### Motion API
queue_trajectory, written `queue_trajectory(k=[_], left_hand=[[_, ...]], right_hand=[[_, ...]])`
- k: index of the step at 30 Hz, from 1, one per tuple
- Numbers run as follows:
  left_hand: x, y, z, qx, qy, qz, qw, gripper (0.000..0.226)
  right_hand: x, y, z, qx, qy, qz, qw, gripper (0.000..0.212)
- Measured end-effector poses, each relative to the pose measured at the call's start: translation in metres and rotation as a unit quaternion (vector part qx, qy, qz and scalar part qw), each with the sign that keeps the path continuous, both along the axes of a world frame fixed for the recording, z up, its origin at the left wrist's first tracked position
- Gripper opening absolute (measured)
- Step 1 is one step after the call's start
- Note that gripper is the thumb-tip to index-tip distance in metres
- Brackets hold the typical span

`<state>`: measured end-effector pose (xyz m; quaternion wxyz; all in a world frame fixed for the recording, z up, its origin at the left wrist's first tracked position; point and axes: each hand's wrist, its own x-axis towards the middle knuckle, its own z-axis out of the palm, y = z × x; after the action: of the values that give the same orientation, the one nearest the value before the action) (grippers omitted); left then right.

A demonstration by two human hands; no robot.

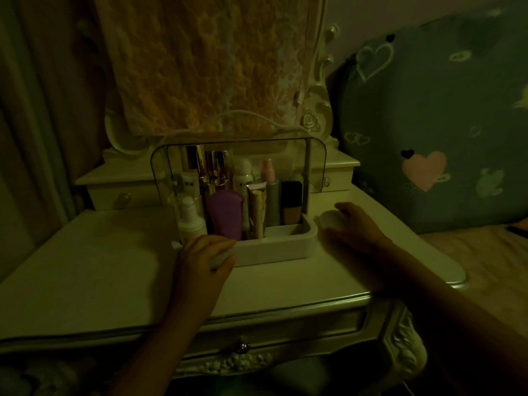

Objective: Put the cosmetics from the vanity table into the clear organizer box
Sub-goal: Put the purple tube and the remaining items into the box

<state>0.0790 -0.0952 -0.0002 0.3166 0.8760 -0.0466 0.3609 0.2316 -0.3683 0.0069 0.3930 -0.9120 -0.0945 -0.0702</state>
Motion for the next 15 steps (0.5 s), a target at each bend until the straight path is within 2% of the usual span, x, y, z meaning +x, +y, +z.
queue_trajectory(k=[10, 15], left_hand=[[-0.001, -0.001, 0.001, -0.011, 0.008, -0.001, 1.000, 0.026], [-0.002, -0.002, 0.002, -0.020, 0.012, -0.002, 1.000, 0.026]], right_hand=[[-0.067, -0.011, 0.001, -0.015, -0.025, 0.076, 0.997, 0.076], [-0.072, -0.011, 0.002, -0.013, 0.023, 0.048, 0.998, 0.077]])
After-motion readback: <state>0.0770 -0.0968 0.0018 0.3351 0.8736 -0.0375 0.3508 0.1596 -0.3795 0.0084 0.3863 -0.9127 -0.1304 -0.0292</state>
